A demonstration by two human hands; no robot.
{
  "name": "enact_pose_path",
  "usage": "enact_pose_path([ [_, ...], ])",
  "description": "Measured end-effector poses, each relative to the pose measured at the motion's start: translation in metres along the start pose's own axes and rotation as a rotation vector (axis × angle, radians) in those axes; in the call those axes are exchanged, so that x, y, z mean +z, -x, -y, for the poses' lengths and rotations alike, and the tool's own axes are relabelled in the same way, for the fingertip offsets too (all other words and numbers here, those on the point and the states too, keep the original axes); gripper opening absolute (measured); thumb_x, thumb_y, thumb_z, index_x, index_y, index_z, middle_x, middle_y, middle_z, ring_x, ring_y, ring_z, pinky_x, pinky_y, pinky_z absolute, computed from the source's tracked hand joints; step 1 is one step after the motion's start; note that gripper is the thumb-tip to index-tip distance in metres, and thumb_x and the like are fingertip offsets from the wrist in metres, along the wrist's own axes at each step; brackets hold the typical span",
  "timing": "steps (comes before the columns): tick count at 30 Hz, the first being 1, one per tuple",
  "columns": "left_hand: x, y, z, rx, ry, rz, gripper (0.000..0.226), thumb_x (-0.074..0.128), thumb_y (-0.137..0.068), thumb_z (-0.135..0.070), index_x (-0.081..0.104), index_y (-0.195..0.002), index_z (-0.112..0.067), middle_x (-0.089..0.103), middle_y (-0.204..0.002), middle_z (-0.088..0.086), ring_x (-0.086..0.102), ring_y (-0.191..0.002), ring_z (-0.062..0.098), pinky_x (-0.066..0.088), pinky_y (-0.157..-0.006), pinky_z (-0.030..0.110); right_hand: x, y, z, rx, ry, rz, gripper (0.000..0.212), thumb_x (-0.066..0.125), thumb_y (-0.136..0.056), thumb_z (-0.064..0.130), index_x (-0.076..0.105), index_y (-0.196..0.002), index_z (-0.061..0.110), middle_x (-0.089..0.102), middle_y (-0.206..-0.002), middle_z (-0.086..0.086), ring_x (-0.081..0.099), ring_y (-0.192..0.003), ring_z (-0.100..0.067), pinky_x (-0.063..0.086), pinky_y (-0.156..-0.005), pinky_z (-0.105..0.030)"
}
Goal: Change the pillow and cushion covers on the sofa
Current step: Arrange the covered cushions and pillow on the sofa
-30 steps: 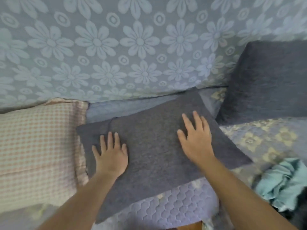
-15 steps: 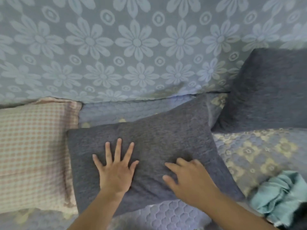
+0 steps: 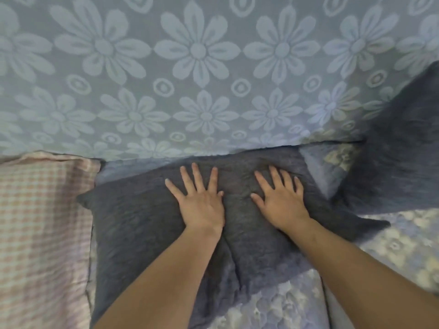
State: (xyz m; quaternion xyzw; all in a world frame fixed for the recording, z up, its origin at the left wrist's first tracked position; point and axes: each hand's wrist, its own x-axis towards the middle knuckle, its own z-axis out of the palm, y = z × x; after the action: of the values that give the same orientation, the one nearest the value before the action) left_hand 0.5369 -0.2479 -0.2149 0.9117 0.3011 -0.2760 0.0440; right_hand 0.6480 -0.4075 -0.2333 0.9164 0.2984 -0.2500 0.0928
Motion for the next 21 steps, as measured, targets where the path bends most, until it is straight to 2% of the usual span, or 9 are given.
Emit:
enact_pose_path([
  [3, 0.021, 0.069, 0.028, 0.203, 0.175, -0.21, 0.059, 0.016, -0.107, -0.051, -0.002, -0.161, -0.036, -0.007, -0.169, 0.005, -0.007, -0.156, 0.034, -0.001, -0.118, 0.069, -0.002, 0.07, -0.001, 0.011, -0.049, -0.079, 0.064, 0.02, -0.094, 0.067, 0.038, -0.149, 0.039, 0.037, -0.157, 0.0, 0.032, -0.143, -0.025, 0.018, -0.12, -0.051],
  [5, 0.05, 0.137, 0.054, 0.361, 0.21, -0.205, 0.06, 0.029, -0.104, -0.055, 0.012, -0.16, -0.041, 0.006, -0.17, 0.002, 0.003, -0.157, 0.033, 0.008, -0.12, 0.066, 0.014, 0.149, 0.01, 0.02, -0.13, -0.076, 0.059, 0.034, -0.093, 0.061, 0.058, -0.136, 0.03, 0.058, -0.138, -0.001, 0.049, -0.128, -0.025, 0.028, -0.115, -0.049],
  [8, 0.077, 0.195, 0.073, 0.484, 0.139, -0.089, 0.063, 0.04, -0.099, -0.062, 0.028, -0.157, -0.041, 0.026, -0.167, 0.001, 0.009, -0.155, 0.029, 0.016, -0.118, 0.061, 0.022, 0.226, 0.016, 0.026, -0.117, 0.045, 0.053, 0.041, -0.089, 0.059, 0.065, -0.127, 0.029, 0.064, -0.125, 0.001, 0.058, -0.114, -0.022, 0.036, -0.107, -0.045],
  [10, 0.071, 0.195, 0.067, 0.469, 0.107, -0.112, 0.063, 0.038, -0.099, -0.064, 0.032, -0.156, -0.04, 0.031, -0.164, 0.001, 0.018, -0.154, 0.028, 0.014, -0.119, 0.058, 0.005, 0.22, 0.008, 0.011, -0.043, 0.037, 0.054, 0.039, -0.09, 0.059, 0.062, -0.129, 0.029, 0.063, -0.126, 0.001, 0.059, -0.112, -0.023, 0.043, -0.103, -0.046],
  [13, 0.048, 0.184, 0.063, 0.409, 0.145, -0.178, 0.055, 0.051, -0.094, -0.063, 0.052, -0.143, -0.037, 0.054, -0.148, 0.003, 0.046, -0.139, 0.031, 0.024, -0.115, 0.057, -0.062, 0.173, 0.021, 0.044, -0.097, 0.048, 0.043, 0.041, -0.096, 0.047, 0.058, -0.126, 0.022, 0.058, -0.124, -0.007, 0.055, -0.115, -0.032, 0.049, -0.094, -0.045],
  [15, 0.04, 0.184, 0.067, 0.398, 0.173, -0.246, 0.039, 0.071, -0.086, -0.052, 0.065, -0.118, -0.031, 0.064, -0.113, 0.002, 0.059, -0.108, 0.029, 0.042, -0.094, 0.052, -0.104, 0.146, 0.054, 0.031, -0.216, 0.019, 0.034, 0.043, -0.1, 0.037, 0.057, -0.121, 0.015, 0.052, -0.124, -0.012, 0.052, -0.116, -0.035, 0.048, -0.092, -0.046],
  [16, 0.038, 0.185, 0.072, 0.408, 0.176, -0.287, 0.031, 0.077, -0.083, -0.046, 0.066, -0.107, -0.029, 0.063, -0.099, 0.0, 0.059, -0.094, 0.026, 0.045, -0.083, 0.048, -0.118, 0.142, 0.076, -0.027, -0.265, -0.025, 0.036, 0.043, -0.101, 0.037, 0.054, -0.128, 0.015, 0.048, -0.131, -0.012, 0.048, -0.12, -0.035, 0.047, -0.096, -0.047],
  [18, 0.034, 0.188, 0.079, 0.453, 0.204, -0.334, 0.024, 0.082, -0.08, -0.039, 0.065, -0.091, -0.025, 0.058, -0.082, -0.003, 0.057, -0.077, 0.022, 0.045, -0.07, 0.041, -0.125, 0.15, 0.108, -0.148, -0.29, 0.004, 0.05, 0.038, -0.103, 0.044, 0.037, -0.148, 0.024, 0.029, -0.154, -0.009, 0.03, -0.139, -0.036, 0.036, -0.109, -0.057],
  [21, 0.025, 0.201, 0.085, 0.528, 0.257, -0.349, 0.025, 0.08, -0.081, -0.037, 0.059, -0.078, -0.024, 0.056, -0.071, -0.008, 0.056, -0.063, 0.016, 0.046, -0.06, 0.033, -0.073, 0.162, 0.105, -0.081, -0.138, 0.22, 0.065, 0.023, -0.101, 0.062, -0.002, -0.157, 0.041, -0.014, -0.166, 0.002, -0.013, -0.152, -0.031, 0.007, -0.115, -0.071],
])
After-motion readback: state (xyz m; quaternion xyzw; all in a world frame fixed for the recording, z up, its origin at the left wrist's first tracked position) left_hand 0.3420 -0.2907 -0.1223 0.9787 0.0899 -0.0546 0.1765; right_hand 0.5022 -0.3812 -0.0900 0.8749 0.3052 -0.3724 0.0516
